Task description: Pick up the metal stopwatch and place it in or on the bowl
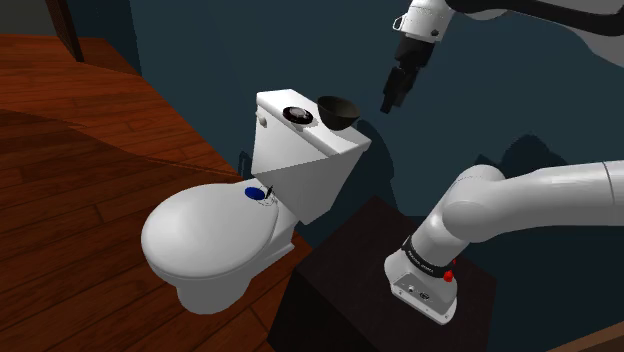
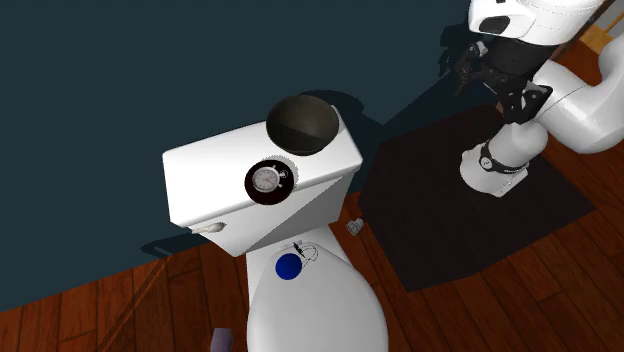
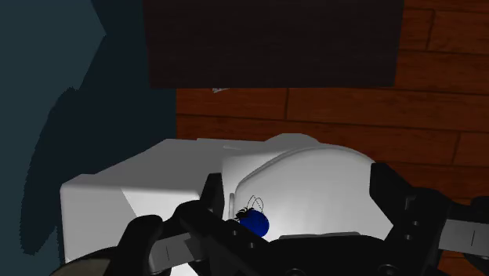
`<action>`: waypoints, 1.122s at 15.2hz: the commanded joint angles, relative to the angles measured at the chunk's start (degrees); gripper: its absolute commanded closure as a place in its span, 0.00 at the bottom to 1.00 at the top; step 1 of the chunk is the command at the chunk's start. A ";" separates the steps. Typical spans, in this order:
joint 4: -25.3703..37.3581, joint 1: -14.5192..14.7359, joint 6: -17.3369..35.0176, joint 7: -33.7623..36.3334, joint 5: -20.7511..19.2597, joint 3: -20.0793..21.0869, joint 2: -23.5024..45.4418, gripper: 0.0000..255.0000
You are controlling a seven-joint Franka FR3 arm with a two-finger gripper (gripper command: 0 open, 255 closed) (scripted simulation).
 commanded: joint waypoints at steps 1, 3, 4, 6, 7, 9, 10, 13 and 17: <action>0.00 0.00 0.00 0.00 0.00 0.00 0.00 0.00; -0.03 0.05 3.41 3.29 -1.90 3.84 3.48 0.00; 0.10 -0.03 5.01 5.03 -2.99 5.73 5.40 0.00; 0.69 -0.39 7.93 8.73 -5.54 9.43 9.58 0.00; 1.15 -0.68 9.22 10.71 -7.00 11.25 11.84 0.00; 2.40 -1.44 11.40 14.92 -10.35 14.81 16.66 0.00; 3.21 -1.87 12.24 17.18 -12.27 16.51 19.22 0.00; 6.38 -3.32 13.57 24.47 -18.95 21.33 27.53 0.00; 12.43 -4.60 11.88 34.84 -29.78 26.32 40.03 0.00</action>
